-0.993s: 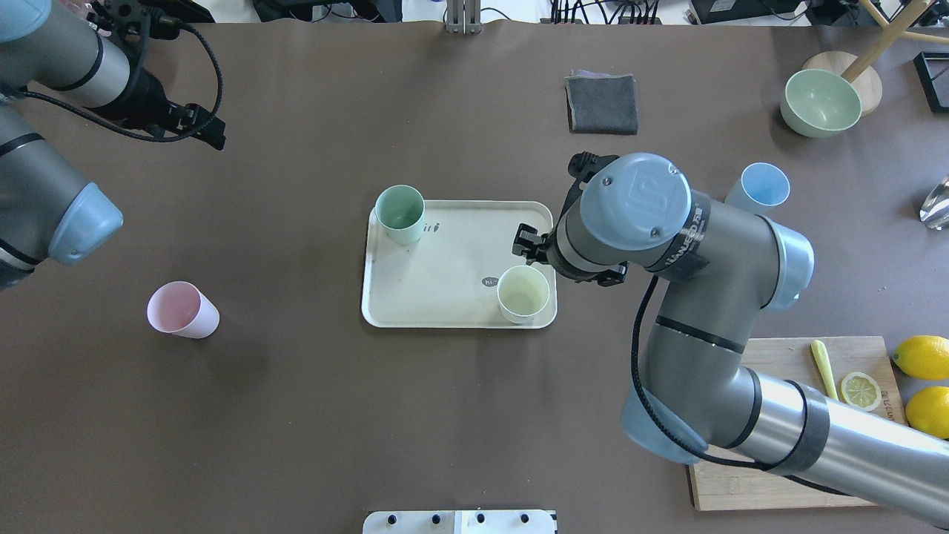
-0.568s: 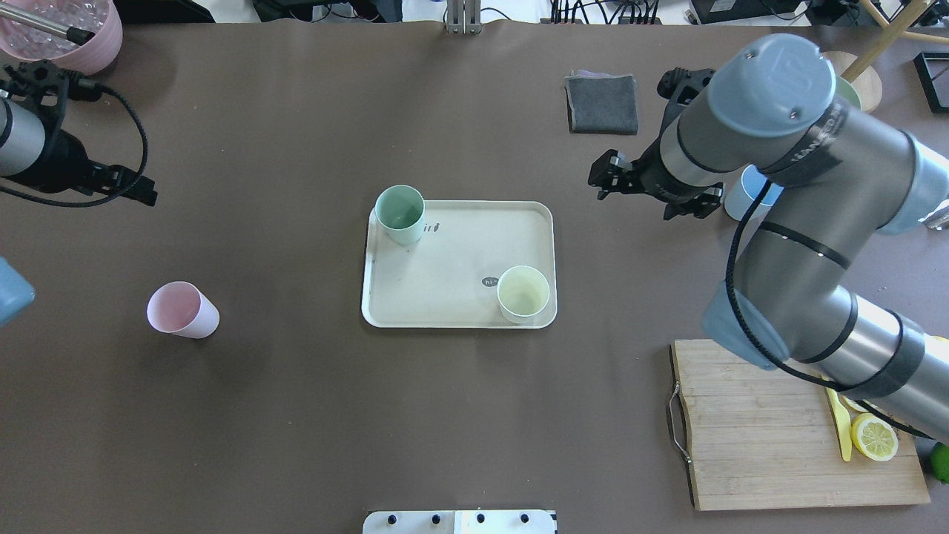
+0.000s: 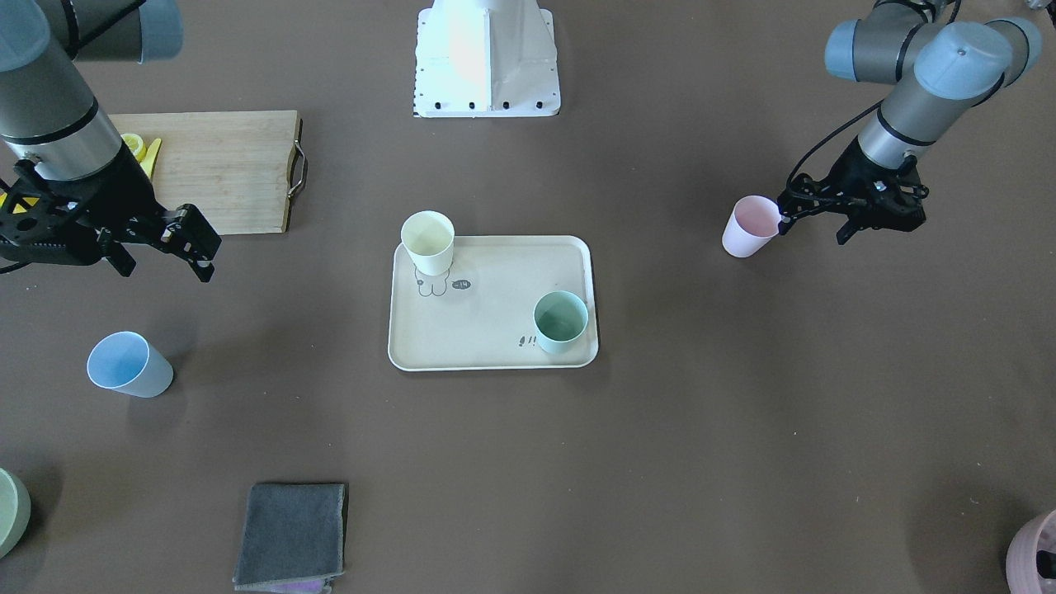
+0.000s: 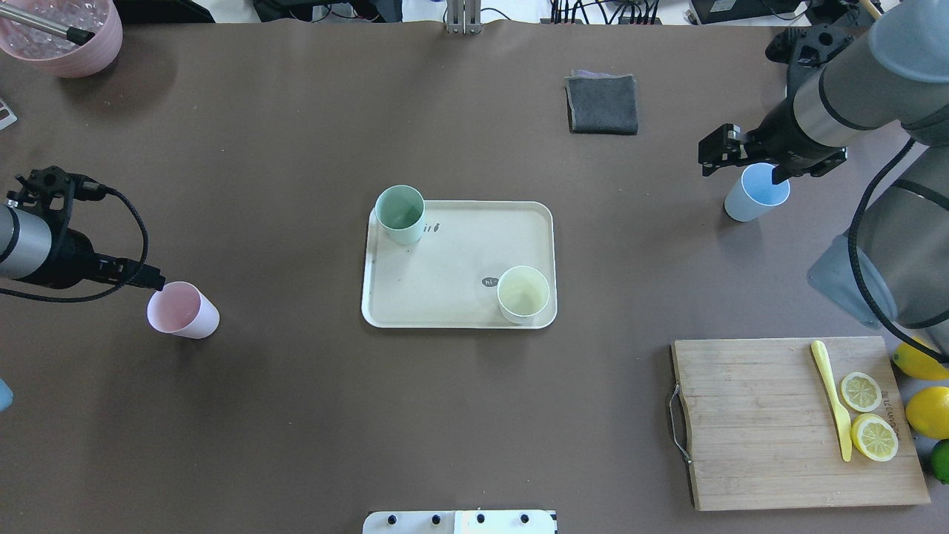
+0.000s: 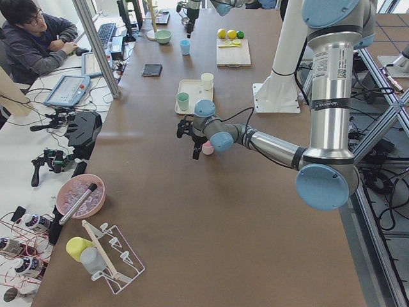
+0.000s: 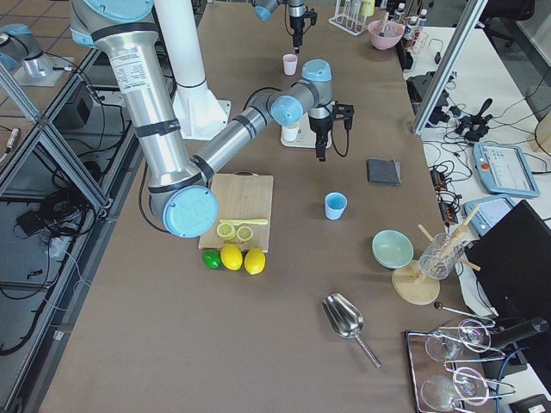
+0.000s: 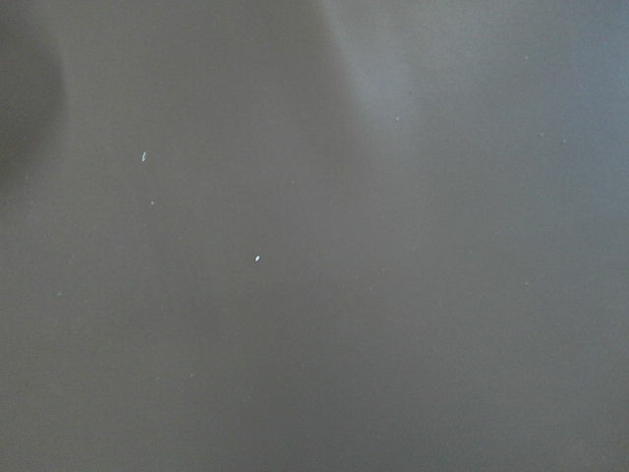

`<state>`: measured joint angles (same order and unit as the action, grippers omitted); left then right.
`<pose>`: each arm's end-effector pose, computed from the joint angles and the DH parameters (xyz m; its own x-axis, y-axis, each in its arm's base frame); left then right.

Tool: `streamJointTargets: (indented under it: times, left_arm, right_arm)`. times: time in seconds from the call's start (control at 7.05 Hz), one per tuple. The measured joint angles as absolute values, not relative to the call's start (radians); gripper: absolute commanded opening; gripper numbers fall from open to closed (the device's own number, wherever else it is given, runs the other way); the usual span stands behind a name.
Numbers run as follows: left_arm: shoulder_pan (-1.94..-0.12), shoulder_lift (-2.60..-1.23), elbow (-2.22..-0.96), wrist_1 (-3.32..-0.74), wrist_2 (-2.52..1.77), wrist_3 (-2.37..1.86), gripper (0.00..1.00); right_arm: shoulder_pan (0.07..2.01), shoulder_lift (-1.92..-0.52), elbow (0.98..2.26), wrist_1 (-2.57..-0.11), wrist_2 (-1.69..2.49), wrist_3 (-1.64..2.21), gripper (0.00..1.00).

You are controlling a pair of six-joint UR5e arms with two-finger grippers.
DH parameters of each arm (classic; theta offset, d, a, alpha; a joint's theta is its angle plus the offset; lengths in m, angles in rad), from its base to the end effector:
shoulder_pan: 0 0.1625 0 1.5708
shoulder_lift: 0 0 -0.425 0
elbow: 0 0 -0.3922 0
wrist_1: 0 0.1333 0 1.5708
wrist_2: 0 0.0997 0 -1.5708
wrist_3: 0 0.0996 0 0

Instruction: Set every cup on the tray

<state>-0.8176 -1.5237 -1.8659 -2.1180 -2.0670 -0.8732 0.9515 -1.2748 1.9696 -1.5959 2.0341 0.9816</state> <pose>0.2742 -0.4180 0.4809 0.6298 0.1542 -0.7613 0.0058 0.9791 0.2032 -0.2520 -0.5065 0.3259 0.6937 0.1167 0.7108 -0.2188 0.9743 0.0536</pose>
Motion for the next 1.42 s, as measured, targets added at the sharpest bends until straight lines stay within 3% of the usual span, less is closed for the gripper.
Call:
streamJointTargets:
  times: [0.14, 0.28, 0.43, 0.99, 1.42]
  left_arm:
    - [-0.792, -1.522, -1.864, -2.131, -2.062, -0.899, 0.73]
    - [-0.766, -1.521, -1.859, -2.136, -2.05, -0.909, 0.16]
    - [-0.733, -1.521, -1.855, -2.137, -2.022, -0.912, 0.0]
    - [-0.678, -1.561, -1.888, -2.104, -1.987, -0.915, 0.0]
    - [-0.672, -1.858, -1.9, -1.792, -2.01, -0.981, 0.0]
  right_arm:
    - [0.96, -1.285, 1.972, -1.594, 2.039, 0.968, 1.0]
    - [0.962, -1.291, 1.972, -1.593, 2.039, 0.963, 1.0]
    - [0.963, -1.297, 1.97, -1.592, 2.039, 0.952, 1.0]
    - [0.983, -1.325, 1.968, -1.591, 2.043, 0.886, 1.0]
    - [1.022, -1.351, 1.928, -1.591, 2.043, 0.79, 1.0]
